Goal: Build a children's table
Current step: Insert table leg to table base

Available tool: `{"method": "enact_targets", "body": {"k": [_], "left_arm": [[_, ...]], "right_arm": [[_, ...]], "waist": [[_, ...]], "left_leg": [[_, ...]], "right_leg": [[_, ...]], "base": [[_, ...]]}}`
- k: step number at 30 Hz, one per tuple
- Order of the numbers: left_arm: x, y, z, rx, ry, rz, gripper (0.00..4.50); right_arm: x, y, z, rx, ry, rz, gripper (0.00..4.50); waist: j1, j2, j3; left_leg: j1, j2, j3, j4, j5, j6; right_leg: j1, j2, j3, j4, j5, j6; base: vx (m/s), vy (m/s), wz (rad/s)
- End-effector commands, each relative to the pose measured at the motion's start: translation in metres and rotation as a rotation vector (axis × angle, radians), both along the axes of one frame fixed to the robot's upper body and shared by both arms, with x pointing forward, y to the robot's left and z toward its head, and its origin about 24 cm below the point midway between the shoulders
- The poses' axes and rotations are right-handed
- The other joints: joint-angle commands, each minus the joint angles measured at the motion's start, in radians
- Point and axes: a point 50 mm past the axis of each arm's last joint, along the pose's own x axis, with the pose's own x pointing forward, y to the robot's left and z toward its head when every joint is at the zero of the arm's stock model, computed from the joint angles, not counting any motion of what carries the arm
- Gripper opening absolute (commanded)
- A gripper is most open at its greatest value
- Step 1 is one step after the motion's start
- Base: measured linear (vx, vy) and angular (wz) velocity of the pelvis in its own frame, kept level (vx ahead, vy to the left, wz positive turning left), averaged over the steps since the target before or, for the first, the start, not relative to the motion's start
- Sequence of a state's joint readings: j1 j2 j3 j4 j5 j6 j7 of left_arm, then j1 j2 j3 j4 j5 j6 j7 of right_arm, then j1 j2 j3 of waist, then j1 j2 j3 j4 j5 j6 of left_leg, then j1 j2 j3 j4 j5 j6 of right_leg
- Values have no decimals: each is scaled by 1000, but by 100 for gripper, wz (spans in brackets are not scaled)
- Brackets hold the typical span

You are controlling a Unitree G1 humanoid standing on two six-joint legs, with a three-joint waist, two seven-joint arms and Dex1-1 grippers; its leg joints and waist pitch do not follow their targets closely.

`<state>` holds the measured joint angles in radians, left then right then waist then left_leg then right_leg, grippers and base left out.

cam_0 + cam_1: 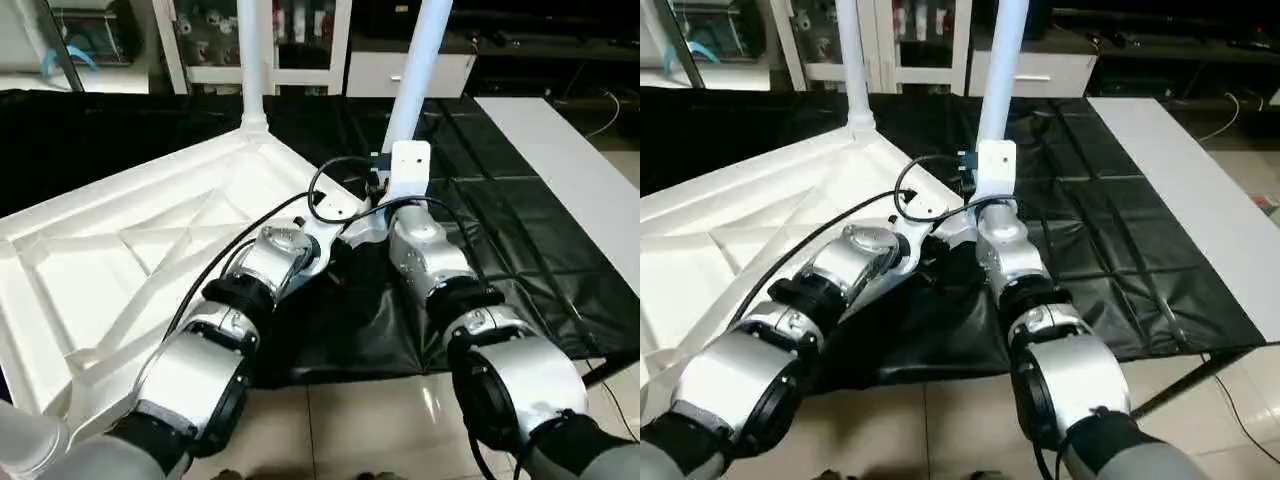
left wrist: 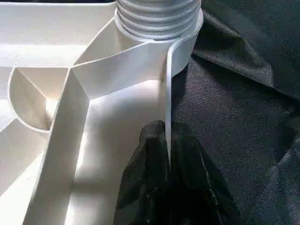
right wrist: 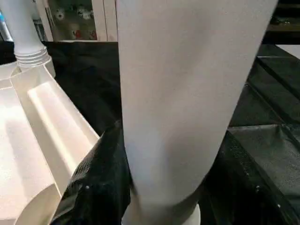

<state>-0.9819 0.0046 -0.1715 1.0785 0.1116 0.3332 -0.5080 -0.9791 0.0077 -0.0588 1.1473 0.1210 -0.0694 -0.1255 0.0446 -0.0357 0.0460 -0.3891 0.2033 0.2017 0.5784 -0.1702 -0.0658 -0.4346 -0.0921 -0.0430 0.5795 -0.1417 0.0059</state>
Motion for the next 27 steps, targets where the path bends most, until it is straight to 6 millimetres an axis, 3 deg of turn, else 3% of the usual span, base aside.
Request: {"method": "enact_targets", "body": {"k": [1,5,6,10,12,15,16,21,22,27], "left_arm": [[9,-10,28,-81,-106,-34,0],[9,-8,28,-81,-106,-32,0],[9,-7,28,-80,-106,-31,0],[10,-5,28,-77,-107,-29,0],[11,-4,28,-76,-107,-30,0],[11,-4,29,-74,-108,-32,0],[11,-3,29,-73,-108,-33,0],[12,-2,30,-70,-109,-40,0],[12,-2,30,-69,-110,-43,0],[11,-1,29,-63,-106,-69,0]], "right_arm": [[-10,-9,-32,-17,123,-19,183],[-8,-5,-26,-24,83,27,183],[-8,-3,-24,-20,76,46,253],[-6,1,-18,-35,36,111,262],[-6,1,-17,-41,20,128,299],[-6,3,-15,-35,8,153,302],[-6,3,-13,-26,3,161,327],[-6,5,-8,-14,-28,226,364],[-6,5,-7,-11,-37,238,372],[-9,-3,-5,-9,-67,275,400]], "waist": [[4,-8,-73],[4,-10,-74],[5,-9,-74],[6,-6,-75],[7,-5,-76],[7,-4,-75],[7,-4,-75],[7,-2,-74],[8,3,-75],[11,1,-73]], "left_leg": [[23,15,-3,-57,-179,88],[22,14,-2,-55,-156,93],[22,14,-2,-55,-148,98],[21,14,-2,-53,-141,103],[21,14,-2,-51,-128,108],[21,14,-1,-49,-122,117],[21,15,-1,-50,-128,116],[21,15,-3,-49,-137,111],[22,15,-3,-49,-136,111],[22,15,-3,-48,-141,115]], "right_leg": [[59,-39,21,-45,-129,-232],[62,-37,22,-38,-84,-240],[63,-38,22,-37,-76,-243],[64,-39,22,-37,-65,-259],[66,-39,22,-33,-45,-267],[66,-39,22,-31,-34,-277],[66,-39,22,-32,-40,-280],[67,-38,21,-31,-37,-287],[68,-38,21,-30,-34,-289],[69,-37,22,-32,-33,-288]], "base": [[0,0,0],[0,0,0],[0,0,0],[0,0,0],[0,0,0],[0,0,0],[0,0,0],[0,0,0],[0,0,0],[0,0,0]]}}
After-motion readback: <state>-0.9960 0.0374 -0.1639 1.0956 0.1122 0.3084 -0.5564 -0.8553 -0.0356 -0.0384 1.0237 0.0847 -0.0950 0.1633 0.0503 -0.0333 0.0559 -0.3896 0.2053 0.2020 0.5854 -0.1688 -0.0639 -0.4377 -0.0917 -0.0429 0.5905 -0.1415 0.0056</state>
